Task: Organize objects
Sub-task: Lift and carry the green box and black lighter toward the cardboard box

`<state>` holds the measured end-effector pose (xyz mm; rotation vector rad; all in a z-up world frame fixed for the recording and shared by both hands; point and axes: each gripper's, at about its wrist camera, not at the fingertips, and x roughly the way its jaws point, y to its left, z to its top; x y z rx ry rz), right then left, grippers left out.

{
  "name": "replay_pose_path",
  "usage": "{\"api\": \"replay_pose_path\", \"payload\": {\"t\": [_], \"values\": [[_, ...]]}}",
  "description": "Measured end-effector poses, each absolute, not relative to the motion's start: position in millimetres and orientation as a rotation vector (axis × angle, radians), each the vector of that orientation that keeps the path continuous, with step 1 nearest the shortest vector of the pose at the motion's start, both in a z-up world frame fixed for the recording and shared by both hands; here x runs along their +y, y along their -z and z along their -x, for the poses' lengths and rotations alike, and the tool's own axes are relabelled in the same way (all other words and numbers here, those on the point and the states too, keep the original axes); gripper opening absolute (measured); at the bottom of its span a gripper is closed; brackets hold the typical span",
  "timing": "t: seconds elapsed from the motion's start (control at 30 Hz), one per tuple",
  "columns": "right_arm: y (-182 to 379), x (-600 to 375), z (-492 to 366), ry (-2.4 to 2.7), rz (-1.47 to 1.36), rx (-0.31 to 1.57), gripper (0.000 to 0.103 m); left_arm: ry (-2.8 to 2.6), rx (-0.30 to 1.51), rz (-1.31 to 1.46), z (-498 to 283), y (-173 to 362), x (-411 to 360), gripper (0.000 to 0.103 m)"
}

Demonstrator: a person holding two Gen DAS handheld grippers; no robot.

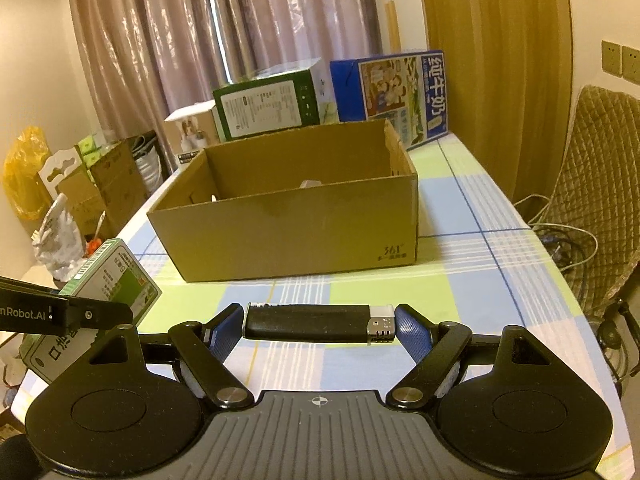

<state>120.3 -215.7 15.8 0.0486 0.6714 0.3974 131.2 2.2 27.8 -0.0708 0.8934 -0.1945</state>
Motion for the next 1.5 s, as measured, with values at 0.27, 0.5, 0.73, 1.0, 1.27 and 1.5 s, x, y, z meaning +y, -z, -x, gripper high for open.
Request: {"api": "replay_pose_path", "payload": {"t": [0.27,0.5,0.73,1.0,1.27,1.5], "values": [[-21,-217,-113,-0.401,-0.046,0.665,0.079,0.19,0.879,0.066,-123,-37,2,0.025],[-23,-217,-111,-0.406,-0.043,0.666,0.079,0.187,0.872,0.064,-122,-39,5,0.025],[-23,-217,-112,-0.405,-0.033,0.67,0.079,0.185,0.871,0.054,-125,-40,7,0.025],[-29,-216,-122,-0.419,-0.018,0.68,0.079,0.194,0.863,0.021,-135,-47,10,0.025],[-55,-205,-146,-0.467,0.027,0.677,0.079,0.205,0.857,0.002,-158,-64,20,0.025],[-84,-194,-183,-0.495,0.064,0.671,0.079,0.213,0.853,-0.016,-189,-83,26,0.025]]}}
